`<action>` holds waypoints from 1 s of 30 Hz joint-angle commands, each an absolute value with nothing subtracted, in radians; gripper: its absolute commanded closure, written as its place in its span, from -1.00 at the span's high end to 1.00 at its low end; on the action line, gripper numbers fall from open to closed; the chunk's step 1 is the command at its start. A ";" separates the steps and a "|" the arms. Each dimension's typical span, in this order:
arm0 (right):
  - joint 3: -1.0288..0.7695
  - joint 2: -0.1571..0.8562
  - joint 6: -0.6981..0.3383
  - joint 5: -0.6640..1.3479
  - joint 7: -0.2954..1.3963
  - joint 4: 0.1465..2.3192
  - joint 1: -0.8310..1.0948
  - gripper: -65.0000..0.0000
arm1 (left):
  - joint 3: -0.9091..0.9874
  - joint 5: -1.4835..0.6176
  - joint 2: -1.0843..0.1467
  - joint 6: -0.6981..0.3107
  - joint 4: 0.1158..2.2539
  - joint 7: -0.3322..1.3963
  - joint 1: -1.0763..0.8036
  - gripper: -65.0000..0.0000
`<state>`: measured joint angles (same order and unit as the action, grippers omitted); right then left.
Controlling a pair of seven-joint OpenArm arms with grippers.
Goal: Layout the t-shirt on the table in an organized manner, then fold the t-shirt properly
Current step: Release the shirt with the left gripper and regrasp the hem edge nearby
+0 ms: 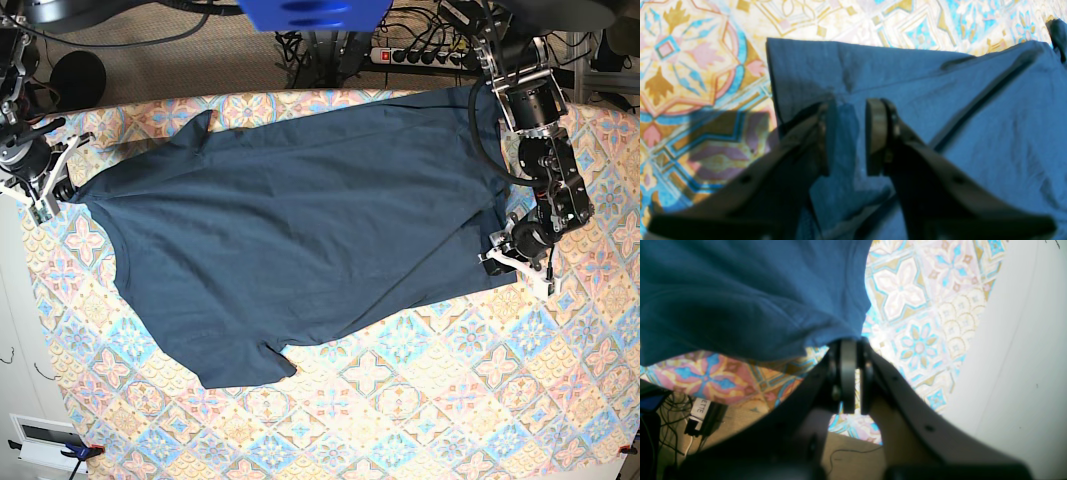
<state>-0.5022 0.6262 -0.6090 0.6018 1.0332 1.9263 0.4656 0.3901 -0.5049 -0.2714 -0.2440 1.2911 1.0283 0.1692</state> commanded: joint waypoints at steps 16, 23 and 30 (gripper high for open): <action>-0.515 0.648 -0.605 0.604 1.015 1.940 0.463 -1.00 | 0.555 -0.515 -0.308 -0.240 1.336 1.018 0.208 -0.06; -0.515 0.622 -0.605 0.604 1.015 1.942 0.463 -1.00 | 0.519 -0.521 -0.302 -0.242 1.291 1.012 0.211 0.38; -0.515 0.615 -0.605 0.604 1.015 1.942 0.463 -1.00 | 0.467 -0.521 -0.274 -0.242 1.273 0.972 0.211 0.31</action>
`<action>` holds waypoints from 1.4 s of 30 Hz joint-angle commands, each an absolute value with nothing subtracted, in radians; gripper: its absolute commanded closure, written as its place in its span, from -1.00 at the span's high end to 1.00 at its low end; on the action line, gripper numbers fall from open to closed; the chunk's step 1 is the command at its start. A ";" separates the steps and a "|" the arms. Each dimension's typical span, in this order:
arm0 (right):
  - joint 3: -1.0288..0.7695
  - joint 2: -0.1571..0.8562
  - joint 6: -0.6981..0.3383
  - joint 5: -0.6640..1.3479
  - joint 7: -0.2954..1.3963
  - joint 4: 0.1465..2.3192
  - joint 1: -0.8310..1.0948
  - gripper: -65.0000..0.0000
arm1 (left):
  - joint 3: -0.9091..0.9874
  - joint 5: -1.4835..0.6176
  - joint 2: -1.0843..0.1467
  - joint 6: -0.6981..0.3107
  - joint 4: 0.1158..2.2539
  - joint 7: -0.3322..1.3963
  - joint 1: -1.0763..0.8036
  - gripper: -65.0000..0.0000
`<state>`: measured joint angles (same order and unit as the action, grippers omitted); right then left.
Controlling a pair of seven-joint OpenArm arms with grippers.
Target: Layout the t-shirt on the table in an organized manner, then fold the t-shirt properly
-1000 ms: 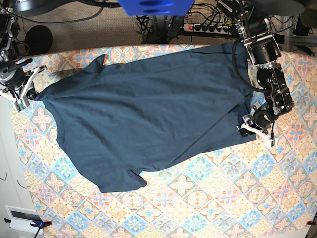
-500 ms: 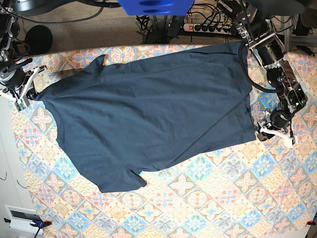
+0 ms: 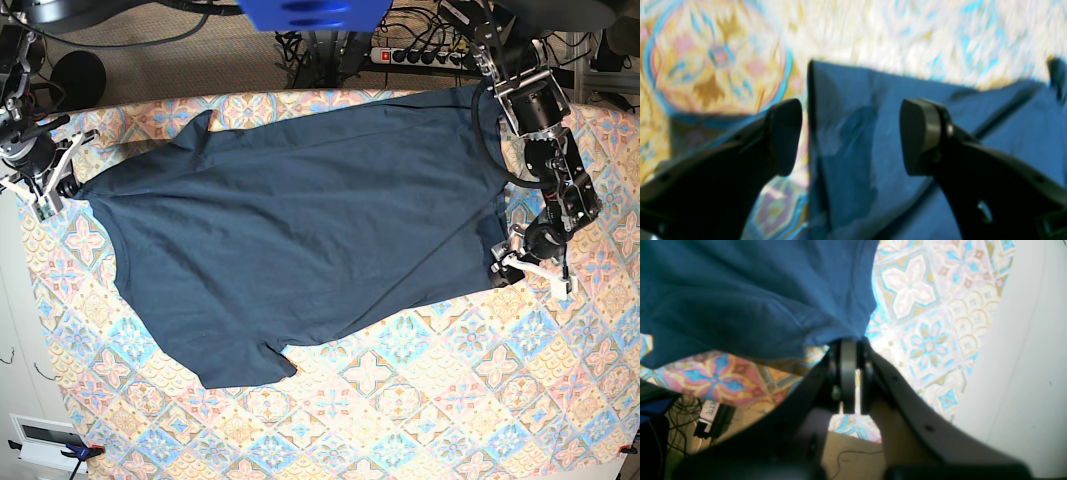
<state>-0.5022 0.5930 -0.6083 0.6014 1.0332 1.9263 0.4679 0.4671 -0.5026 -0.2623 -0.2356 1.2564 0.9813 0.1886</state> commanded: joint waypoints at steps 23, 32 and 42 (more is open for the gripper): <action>-0.516 0.615 -0.605 0.604 1.015 1.942 0.463 -1.00 | 0.526 -0.522 -0.275 -0.242 1.273 0.972 0.208 0.21; -0.518 0.615 -0.605 0.604 1.015 1.942 0.463 -1.00 | 0.524 -0.521 -0.248 -0.242 1.271 0.972 0.209 0.21; -0.522 0.615 -0.605 0.604 1.015 1.942 0.463 -1.00 | 0.526 -0.521 -0.226 -0.243 1.193 0.957 0.213 0.21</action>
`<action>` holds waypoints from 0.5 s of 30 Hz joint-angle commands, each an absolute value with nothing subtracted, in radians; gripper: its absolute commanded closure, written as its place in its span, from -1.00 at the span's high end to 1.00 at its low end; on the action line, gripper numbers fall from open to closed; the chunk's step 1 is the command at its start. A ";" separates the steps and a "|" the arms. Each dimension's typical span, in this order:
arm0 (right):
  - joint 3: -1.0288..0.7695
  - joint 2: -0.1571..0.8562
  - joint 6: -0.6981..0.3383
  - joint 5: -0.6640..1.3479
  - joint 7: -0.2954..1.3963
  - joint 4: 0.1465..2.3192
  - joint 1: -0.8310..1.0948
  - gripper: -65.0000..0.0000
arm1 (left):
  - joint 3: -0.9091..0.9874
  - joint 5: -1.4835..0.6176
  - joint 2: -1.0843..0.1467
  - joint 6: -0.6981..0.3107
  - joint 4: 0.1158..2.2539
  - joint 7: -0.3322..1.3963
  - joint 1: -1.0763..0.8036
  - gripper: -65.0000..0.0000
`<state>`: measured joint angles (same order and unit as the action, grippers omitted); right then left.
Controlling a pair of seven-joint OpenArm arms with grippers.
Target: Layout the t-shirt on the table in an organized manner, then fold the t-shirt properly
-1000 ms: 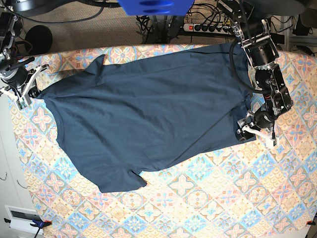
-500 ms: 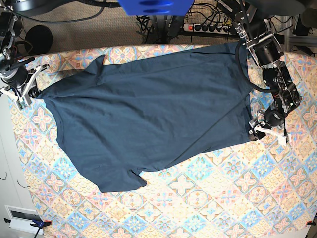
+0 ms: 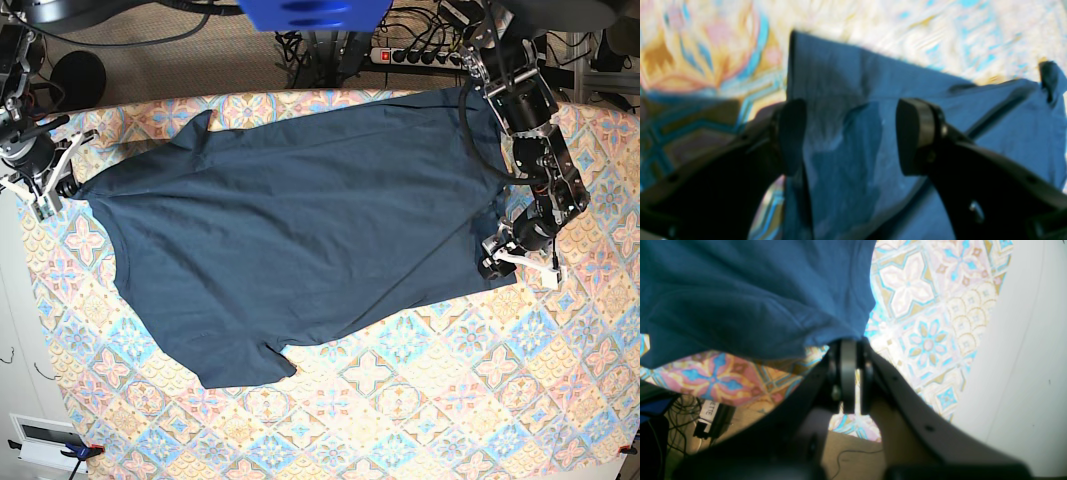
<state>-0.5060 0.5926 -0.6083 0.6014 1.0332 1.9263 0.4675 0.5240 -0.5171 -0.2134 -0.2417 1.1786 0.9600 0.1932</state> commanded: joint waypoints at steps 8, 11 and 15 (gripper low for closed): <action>-0.522 0.615 -0.605 0.604 1.015 1.943 0.463 -1.00 | 0.530 -0.524 -0.226 -0.243 1.193 0.929 0.209 0.21; -0.522 0.615 -0.605 0.604 1.015 1.943 0.463 -1.00 | 0.530 -0.538 -0.229 -0.245 1.194 0.929 0.209 0.21; -0.522 0.615 -0.605 0.604 1.015 1.943 0.463 -1.00 | 0.530 -0.584 -0.229 -0.245 1.194 0.929 0.208 0.21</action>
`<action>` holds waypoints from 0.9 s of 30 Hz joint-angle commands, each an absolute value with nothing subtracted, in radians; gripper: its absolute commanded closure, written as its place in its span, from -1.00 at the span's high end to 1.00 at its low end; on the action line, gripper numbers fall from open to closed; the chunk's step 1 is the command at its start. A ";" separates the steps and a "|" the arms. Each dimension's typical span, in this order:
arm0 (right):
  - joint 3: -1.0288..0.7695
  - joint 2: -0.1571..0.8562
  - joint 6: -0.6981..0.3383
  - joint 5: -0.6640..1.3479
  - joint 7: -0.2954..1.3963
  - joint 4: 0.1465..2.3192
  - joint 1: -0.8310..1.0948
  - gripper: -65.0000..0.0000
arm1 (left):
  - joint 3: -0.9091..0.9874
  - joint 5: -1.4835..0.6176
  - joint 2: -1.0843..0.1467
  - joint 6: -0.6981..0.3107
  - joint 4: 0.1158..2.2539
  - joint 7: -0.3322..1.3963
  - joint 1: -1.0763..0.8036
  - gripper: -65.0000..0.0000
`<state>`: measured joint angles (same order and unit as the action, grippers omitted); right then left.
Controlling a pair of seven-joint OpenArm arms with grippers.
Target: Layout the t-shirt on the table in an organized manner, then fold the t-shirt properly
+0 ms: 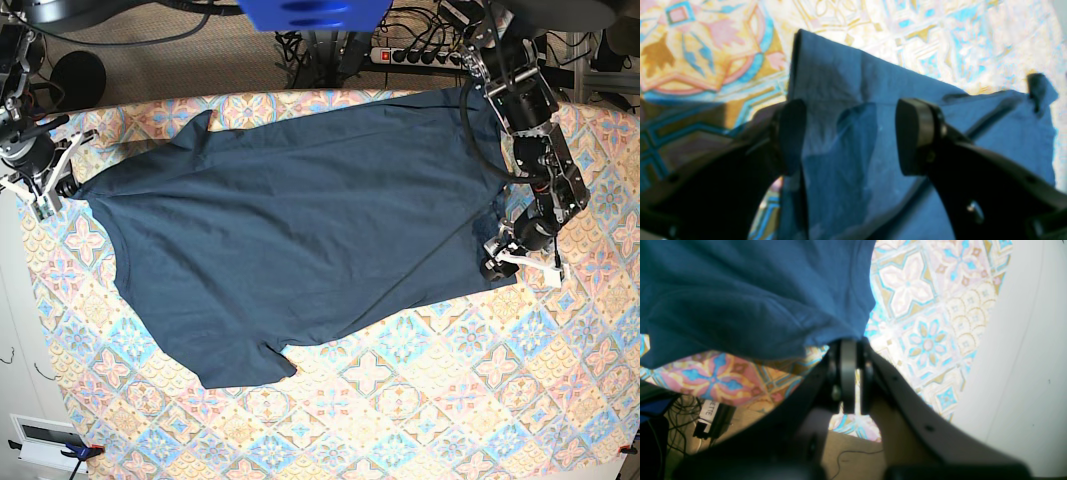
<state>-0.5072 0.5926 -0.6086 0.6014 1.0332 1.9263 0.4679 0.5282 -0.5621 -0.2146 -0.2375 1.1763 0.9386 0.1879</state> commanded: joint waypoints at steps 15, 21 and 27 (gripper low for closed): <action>-0.522 0.615 -0.605 0.604 1.015 1.942 0.461 -1.00 | 0.532 -0.697 -0.249 -0.245 1.194 0.932 0.127 0.21; -0.522 0.615 -0.605 0.604 1.015 1.940 0.461 -1.00 | 0.532 -0.762 -0.263 -0.243 1.196 0.932 0.104 0.21; -0.519 0.615 -0.605 0.604 1.015 1.940 0.461 -1.00 | 0.532 -0.782 -0.294 -0.243 1.196 0.932 0.101 0.21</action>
<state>-0.5072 0.5926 -0.6086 0.6014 1.0332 1.9263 0.4656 0.5297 -0.7727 -0.2829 -0.2398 1.1809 0.9379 0.0879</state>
